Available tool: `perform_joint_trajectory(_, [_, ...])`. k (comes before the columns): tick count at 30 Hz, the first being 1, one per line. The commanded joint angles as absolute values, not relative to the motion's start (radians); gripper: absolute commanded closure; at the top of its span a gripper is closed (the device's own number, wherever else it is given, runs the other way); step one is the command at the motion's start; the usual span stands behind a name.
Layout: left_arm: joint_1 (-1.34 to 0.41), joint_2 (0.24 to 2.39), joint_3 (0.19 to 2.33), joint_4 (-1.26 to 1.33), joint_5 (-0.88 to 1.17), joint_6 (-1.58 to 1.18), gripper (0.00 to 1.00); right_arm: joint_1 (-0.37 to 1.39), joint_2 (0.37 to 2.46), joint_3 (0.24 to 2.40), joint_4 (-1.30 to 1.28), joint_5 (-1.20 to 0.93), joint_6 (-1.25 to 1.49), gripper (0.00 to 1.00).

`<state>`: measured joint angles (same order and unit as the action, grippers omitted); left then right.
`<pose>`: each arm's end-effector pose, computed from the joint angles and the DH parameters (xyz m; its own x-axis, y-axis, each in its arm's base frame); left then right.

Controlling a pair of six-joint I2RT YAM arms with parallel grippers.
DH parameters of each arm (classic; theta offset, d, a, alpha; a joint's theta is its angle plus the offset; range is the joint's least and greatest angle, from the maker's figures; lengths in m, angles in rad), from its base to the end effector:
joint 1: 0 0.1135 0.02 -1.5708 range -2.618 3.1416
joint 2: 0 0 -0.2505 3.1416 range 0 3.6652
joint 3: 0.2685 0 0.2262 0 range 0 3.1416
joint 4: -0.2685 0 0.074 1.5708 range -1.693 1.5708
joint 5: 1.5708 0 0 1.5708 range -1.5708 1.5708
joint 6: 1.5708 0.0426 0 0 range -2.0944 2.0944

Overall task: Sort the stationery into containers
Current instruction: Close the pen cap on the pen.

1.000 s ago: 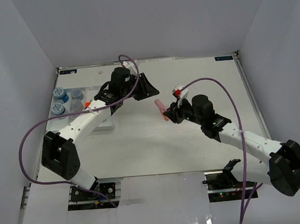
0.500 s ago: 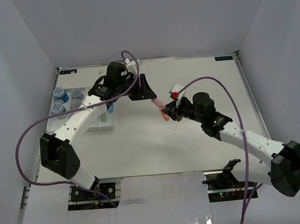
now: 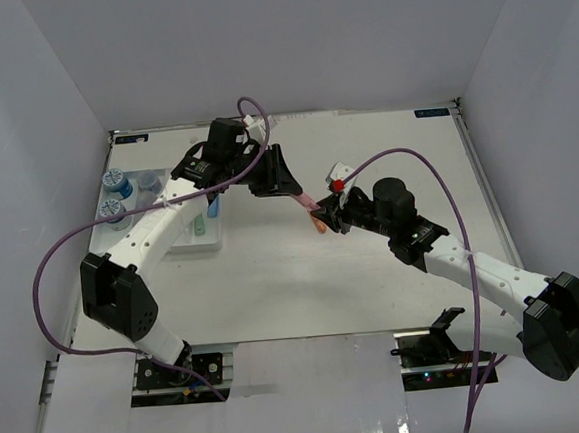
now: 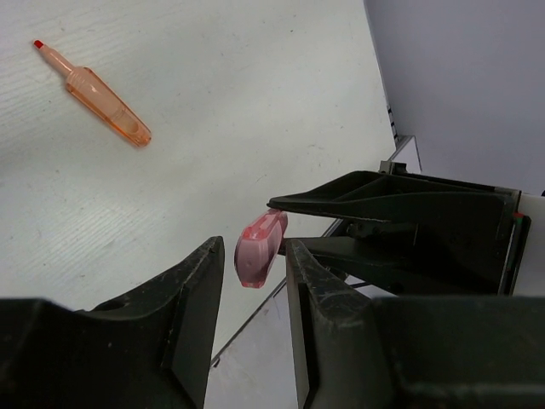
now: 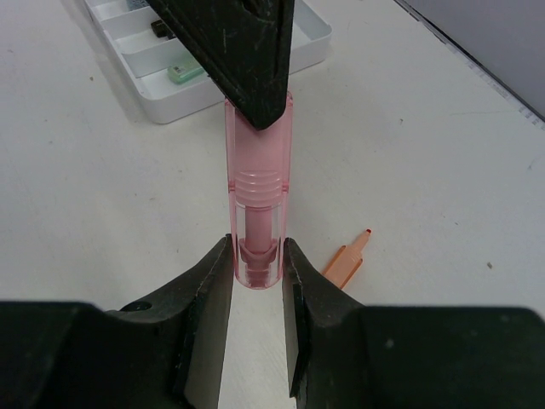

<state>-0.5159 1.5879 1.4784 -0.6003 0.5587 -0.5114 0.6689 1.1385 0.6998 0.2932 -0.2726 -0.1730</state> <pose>0.2769 -0.1830 0.3280 -0.8702 0.0165 -0.4924 0.3924 0.6276 -0.6725 0.1904 0.1651 0.2860 0.0267 -0.1902 -0.9814 -0.8137 0.5661 -0.1319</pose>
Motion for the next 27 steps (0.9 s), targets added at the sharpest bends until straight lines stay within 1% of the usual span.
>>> perform_joint_trajectory(1, [-0.511,1.592,1.529,-0.609,0.577,-0.532,0.55,0.673,1.114,0.739,0.348,-0.288,-0.198,0.73])
perform_joint_trajectory(9, [-0.508,1.608,1.536,-0.612,0.603,-0.534,0.59,0.673,1.109,0.729,0.354,-0.282,-0.199,0.73])
perform_joint_trajectory(18, [-0.509,1.612,1.517,-0.617,0.603,-0.511,0.68,0.673,1.121,0.735,0.351,-0.299,-0.196,0.72])
perform_joint_trajectory(27, [-0.523,1.628,1.477,-0.617,0.612,-0.476,0.73,0.673,1.138,0.765,0.333,-0.319,-0.204,0.72])
